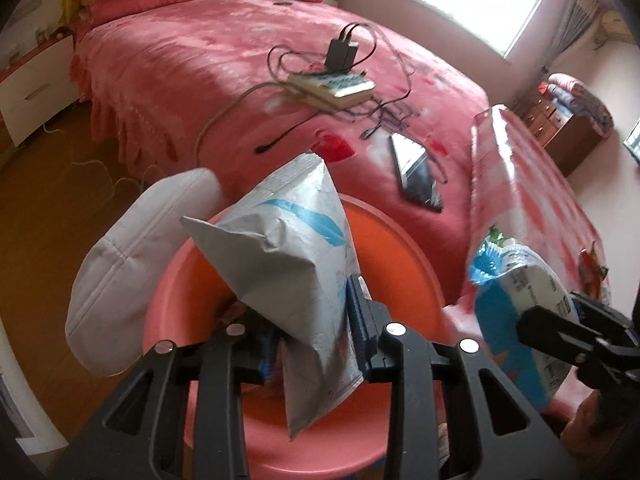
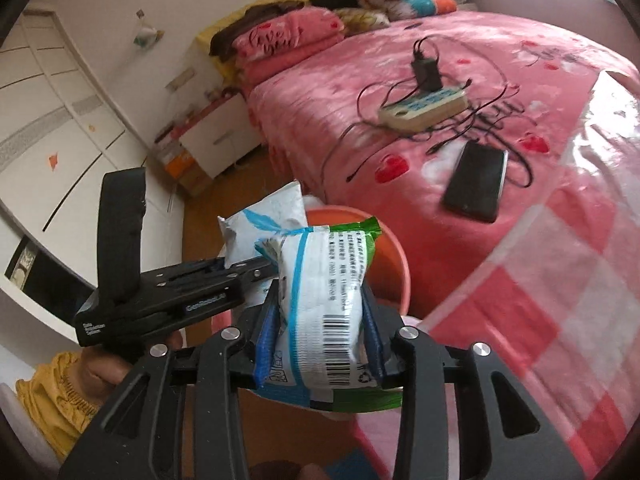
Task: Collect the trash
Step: 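Open both tools over the orange bucket to drop the bag and packet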
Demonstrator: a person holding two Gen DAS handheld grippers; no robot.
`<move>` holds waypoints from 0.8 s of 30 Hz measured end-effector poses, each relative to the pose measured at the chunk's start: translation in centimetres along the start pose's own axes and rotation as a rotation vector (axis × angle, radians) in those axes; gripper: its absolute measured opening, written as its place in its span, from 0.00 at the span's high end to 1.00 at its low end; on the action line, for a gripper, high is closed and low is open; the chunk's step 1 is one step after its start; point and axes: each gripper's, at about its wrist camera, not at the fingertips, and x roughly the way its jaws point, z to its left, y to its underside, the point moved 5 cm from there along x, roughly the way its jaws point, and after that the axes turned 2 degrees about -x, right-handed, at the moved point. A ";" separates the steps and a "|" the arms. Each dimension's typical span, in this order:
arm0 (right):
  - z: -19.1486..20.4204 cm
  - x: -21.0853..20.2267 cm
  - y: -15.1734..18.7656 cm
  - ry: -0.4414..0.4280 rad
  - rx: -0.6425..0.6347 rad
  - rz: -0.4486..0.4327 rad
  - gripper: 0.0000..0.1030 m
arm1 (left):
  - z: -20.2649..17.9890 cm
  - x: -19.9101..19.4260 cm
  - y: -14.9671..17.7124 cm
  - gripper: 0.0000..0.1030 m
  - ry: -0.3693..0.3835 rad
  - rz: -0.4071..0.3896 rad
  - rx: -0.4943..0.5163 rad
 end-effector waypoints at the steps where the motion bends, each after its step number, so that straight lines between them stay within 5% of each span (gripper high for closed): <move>1: -0.1 -0.3 0.0 -0.005 0.007 -0.013 0.49 | 0.4 0.2 0.1 0.65 -0.018 0.002 -0.003; 4: -0.7 -1.7 -0.3 0.011 0.017 -0.072 0.31 | 1.2 0.6 0.4 0.51 -0.050 0.006 -0.001; 9: -1.7 -4.8 -0.4 0.081 0.014 -0.170 0.21 | 1.4 0.6 0.2 0.44 -0.093 -0.006 0.018; 24: -5.5 -10.9 2.9 0.300 0.041 -0.315 0.14 | -4.7 -1.6 -0.5 0.34 -0.065 -0.117 0.179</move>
